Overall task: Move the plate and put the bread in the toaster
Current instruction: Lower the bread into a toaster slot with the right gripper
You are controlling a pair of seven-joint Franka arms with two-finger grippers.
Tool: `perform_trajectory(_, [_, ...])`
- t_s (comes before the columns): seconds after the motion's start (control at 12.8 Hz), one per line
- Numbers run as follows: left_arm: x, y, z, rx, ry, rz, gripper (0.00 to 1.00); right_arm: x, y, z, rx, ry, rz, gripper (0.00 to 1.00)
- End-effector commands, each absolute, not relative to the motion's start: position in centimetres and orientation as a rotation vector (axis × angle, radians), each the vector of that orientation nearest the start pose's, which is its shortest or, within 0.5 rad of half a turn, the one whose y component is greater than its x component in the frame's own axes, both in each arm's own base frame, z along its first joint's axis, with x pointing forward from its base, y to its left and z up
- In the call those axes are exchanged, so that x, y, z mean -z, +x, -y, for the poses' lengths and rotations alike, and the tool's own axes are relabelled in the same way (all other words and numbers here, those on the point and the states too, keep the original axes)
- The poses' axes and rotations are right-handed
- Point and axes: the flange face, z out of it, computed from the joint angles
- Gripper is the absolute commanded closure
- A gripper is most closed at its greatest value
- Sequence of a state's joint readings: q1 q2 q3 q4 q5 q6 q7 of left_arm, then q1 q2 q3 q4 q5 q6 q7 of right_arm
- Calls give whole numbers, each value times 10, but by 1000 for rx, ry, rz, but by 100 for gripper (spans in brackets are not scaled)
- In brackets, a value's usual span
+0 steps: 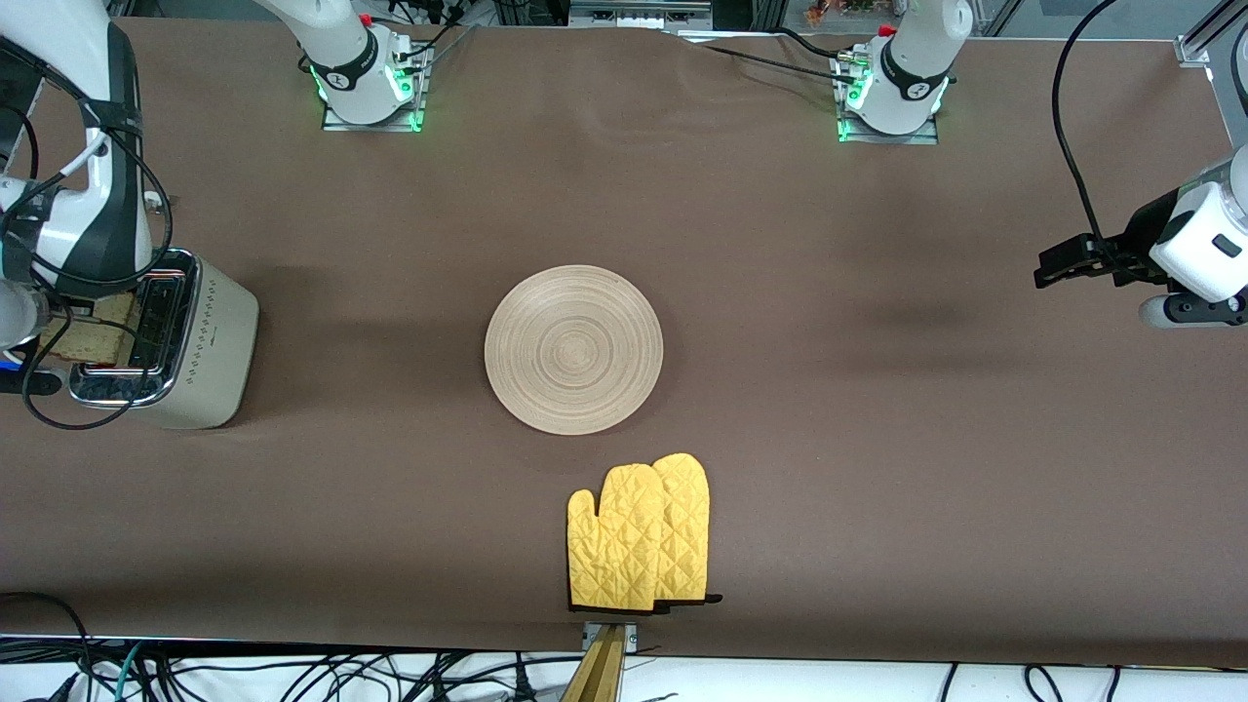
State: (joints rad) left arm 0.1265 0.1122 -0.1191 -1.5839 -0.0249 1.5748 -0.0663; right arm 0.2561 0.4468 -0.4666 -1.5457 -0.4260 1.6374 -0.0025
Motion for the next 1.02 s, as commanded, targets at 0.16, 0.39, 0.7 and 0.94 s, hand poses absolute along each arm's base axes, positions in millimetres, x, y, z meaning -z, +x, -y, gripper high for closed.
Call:
perform_trajectory(0.16, [-557, 583, -6, -200, -3167, 131, 0, -393, 633, 127, 489, 2558, 166, 100])
perform_trajectory(0.39, [-557, 583, -6, -200, -3167, 133, 0, -379, 637, 127, 481, 2576, 163, 100])
perform_trajectory(0.7, [-558, 583, -6, -200, -3169, 131, 0, -358, 643, 129, 469, 2604, 170, 78])
perform_trajectory(0.94, [-560, 582, -6, -195, -3169, 133, 0, -362, 640, 145, 468, 2663, 214, 0])
